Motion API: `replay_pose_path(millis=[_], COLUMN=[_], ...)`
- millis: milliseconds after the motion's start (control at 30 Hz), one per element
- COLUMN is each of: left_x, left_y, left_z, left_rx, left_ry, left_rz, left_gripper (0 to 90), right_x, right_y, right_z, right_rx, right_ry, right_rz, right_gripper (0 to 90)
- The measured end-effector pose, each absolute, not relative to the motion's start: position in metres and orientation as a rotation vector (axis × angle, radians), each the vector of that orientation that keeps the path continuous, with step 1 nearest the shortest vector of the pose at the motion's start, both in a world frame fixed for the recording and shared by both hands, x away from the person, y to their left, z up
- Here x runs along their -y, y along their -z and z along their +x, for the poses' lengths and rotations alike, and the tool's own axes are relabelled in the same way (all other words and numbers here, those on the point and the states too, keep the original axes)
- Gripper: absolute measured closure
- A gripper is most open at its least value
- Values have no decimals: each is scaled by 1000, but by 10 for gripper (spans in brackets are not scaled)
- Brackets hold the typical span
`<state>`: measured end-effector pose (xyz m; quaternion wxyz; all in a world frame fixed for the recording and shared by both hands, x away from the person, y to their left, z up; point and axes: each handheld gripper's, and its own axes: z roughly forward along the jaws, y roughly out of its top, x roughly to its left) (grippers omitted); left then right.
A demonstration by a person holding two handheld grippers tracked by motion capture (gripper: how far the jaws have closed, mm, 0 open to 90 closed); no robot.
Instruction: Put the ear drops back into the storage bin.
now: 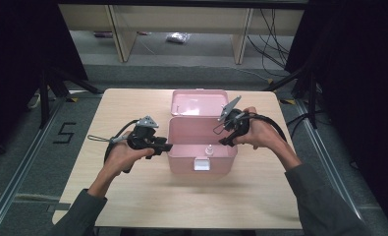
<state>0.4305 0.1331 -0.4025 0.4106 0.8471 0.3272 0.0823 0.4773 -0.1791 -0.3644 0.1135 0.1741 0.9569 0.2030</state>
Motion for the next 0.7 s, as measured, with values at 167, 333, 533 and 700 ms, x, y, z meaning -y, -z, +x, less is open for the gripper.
replay_pose_path(millis=[167,333,533,700], left_x=[-133,-133,-134,-135], left_y=[402,402,403,403], left_z=[431,431,431,432], left_rx=[-823,-824,-830,-840], left_ry=[-204,-203,-194,-194], left_rz=[2134,2134,2133,2126], left_gripper=[613,612,583,555], right_x=[193,208,224,237], right_y=[358,357,359,363], right_z=[476,474,472,469], right_rx=[-2751,-2681,-2621,-2550], right_ry=[-683,-765,-869,-952], right_rz=[564,634,676,738], right_gripper=[415,413,412,411])
